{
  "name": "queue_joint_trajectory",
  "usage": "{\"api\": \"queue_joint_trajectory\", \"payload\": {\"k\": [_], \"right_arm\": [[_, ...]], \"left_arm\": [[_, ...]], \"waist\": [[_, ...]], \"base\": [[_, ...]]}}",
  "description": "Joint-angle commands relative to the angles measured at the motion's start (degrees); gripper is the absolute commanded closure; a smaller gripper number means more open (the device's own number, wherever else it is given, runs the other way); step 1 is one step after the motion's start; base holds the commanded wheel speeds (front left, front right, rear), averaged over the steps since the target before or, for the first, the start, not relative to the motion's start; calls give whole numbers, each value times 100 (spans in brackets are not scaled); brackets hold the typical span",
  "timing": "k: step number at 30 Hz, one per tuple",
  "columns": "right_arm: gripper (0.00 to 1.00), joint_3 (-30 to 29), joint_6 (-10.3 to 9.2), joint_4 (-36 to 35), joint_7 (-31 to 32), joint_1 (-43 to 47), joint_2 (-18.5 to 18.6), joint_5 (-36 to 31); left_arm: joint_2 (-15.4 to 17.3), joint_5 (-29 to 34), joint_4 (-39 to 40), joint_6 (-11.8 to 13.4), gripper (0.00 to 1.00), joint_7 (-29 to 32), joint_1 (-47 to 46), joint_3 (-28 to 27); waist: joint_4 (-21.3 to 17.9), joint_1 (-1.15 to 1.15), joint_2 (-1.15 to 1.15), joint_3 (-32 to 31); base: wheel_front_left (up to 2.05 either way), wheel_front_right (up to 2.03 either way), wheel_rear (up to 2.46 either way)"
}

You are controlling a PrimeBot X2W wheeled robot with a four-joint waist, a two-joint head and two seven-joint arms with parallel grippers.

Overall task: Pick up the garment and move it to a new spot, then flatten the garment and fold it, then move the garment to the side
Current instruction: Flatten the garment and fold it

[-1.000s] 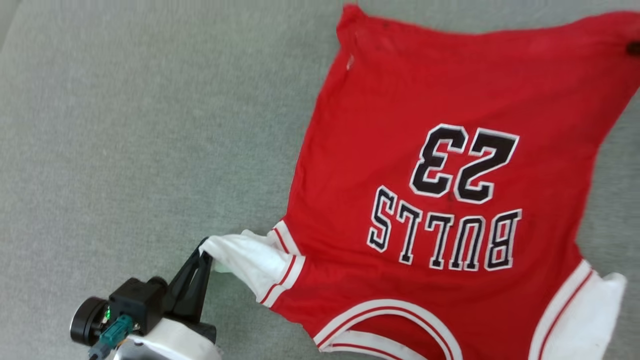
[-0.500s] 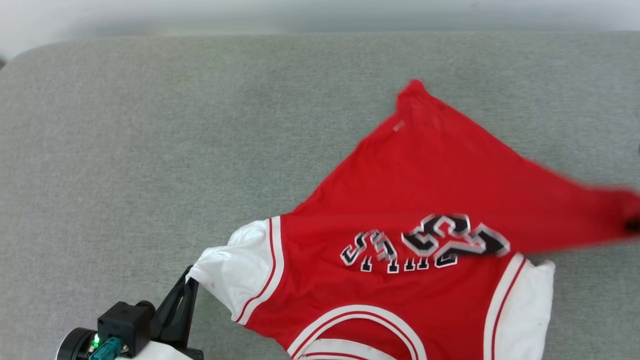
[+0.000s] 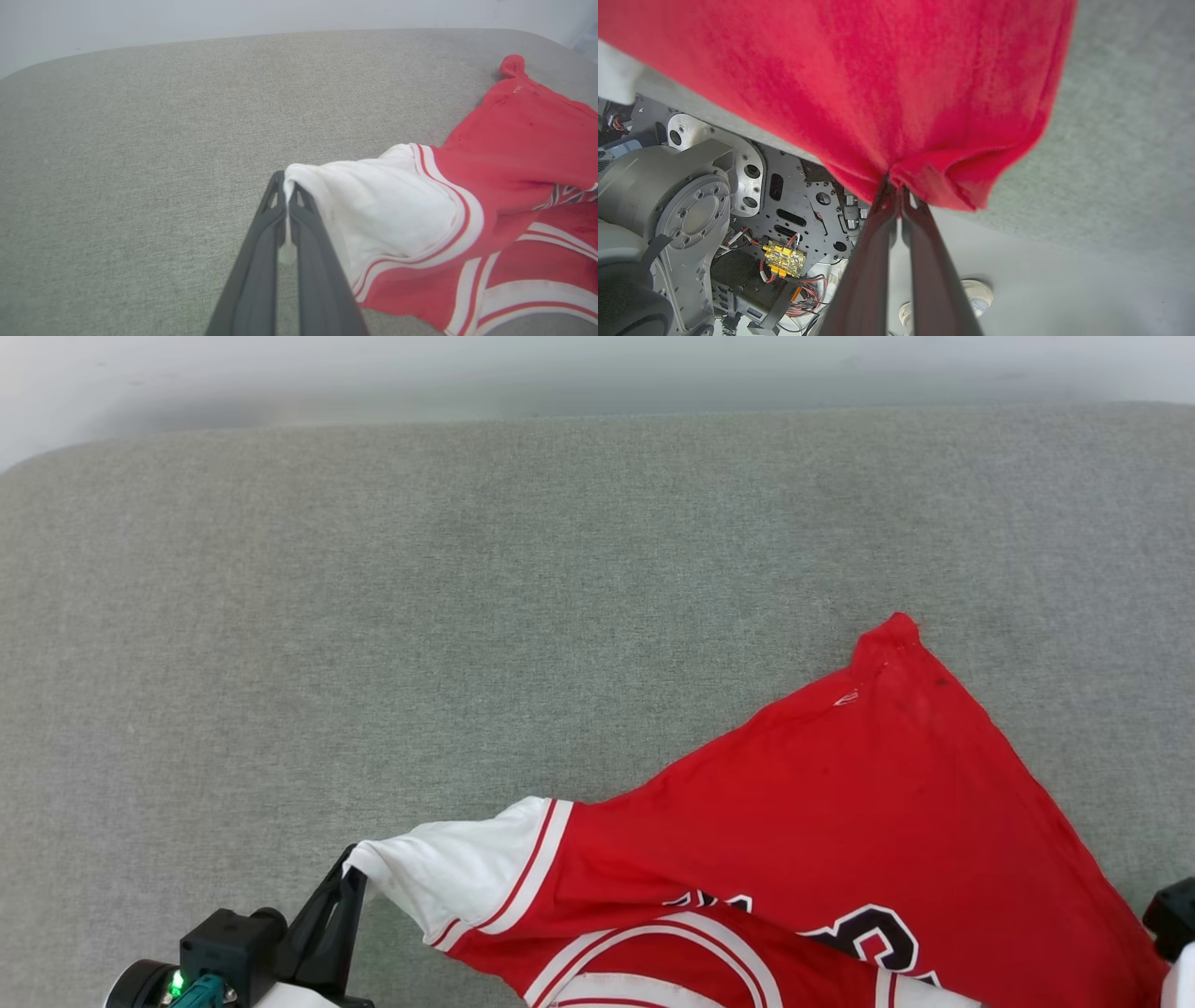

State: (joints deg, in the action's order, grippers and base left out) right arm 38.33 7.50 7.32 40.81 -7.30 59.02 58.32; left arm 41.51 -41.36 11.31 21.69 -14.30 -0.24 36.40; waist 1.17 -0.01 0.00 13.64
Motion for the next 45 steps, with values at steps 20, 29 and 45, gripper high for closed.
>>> {"api": "queue_joint_trajectory", "payload": {"k": [20, 29, 45], "right_arm": [[0, -1609, -2, -1272, 790, -2237, -462, -1318], [0, -512, -2, -313, 1700, -3795, -1190, -1692], [100, 1147, 6, 1204, 1356, -4334, -1752, -1395]], "left_arm": [[-122, 184, 143, -48, 100, 27, -410, 74], [-340, 290, 44, -186, 100, 15, -776, 164], [-543, 385, -285, -419, 100, -38, -1175, 205]], "waist": [[311, 1, 0, 387], [624, 1, 0, 849], [802, 1, 0, 1203]], "base": [[0, 0, 0], [0, 0, 0], [0, 0, 0]]}}
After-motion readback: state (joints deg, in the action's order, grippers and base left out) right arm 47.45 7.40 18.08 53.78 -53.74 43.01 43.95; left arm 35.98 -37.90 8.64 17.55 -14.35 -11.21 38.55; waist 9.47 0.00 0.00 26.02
